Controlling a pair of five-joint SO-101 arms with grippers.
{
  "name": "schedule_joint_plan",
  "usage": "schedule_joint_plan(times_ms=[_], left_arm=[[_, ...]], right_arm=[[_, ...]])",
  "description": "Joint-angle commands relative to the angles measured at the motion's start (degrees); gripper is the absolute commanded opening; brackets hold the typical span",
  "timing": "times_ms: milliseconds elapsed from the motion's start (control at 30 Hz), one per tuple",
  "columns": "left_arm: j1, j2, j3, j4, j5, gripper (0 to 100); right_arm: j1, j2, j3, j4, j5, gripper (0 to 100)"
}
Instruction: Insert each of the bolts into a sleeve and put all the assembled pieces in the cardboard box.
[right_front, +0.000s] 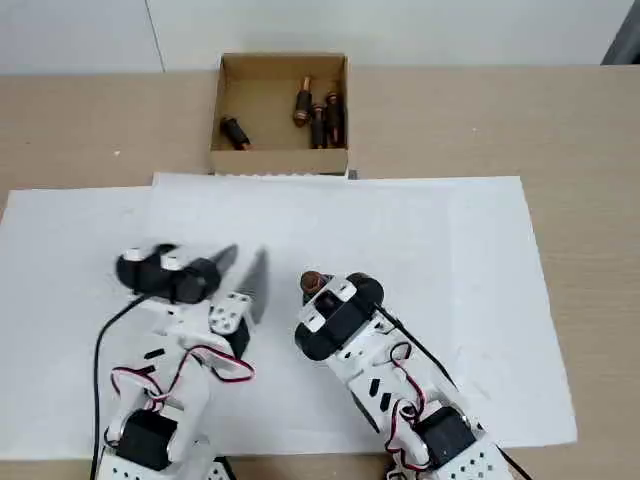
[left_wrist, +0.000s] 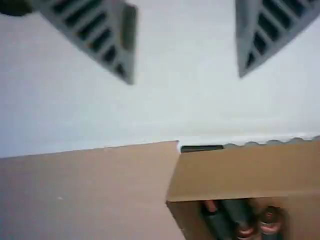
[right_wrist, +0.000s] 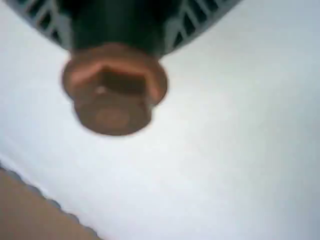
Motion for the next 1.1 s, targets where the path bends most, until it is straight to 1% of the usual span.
schedule_joint_plan(times_ms=[0,200,267,333,433,600,667,867,967,1067], left_arm=[[-3.25,-0.7,-2.24,0.09,-0.35,1],[-6.07,-0.7,2.15,4.22,-0.44,0],[-6.77,-0.7,2.33,6.24,-0.44,0],[-7.38,-0.7,2.68,8.53,-2.55,0],[-7.56,-0.7,3.82,11.78,-6.59,0],[-7.56,-0.7,4.44,16.09,-9.85,0],[-7.56,-0.7,5.49,16.88,-11.69,0],[-7.56,-0.7,5.49,16.97,-12.13,0],[-7.56,-0.7,5.49,16.97,-12.13,0],[-7.56,-0.7,5.49,16.97,-11.87,0]], right_arm=[[1.36,-1.1,0.79,-0.4,0.09,0.2],[6.02,-1.1,0.79,-0.4,-0.09,0.2],[7.34,-1.1,0.62,-0.31,-1.49,0.2],[8.22,-1.1,0.62,-0.13,-4.13,0.2],[8.04,-1.1,0.62,3.47,-6.59,0.2],[8.4,-1.1,-2.29,9.89,-11.78,0.3],[8.31,-1.1,-4.75,12.0,-13.89,0.3],[8.22,-1.1,-10.81,17.54,-17.41,0.3],[8.13,-1.01,-14.86,18.15,-20.92,0.3],[8.13,1.01,-19.25,18.15,-21.63,0.3]])
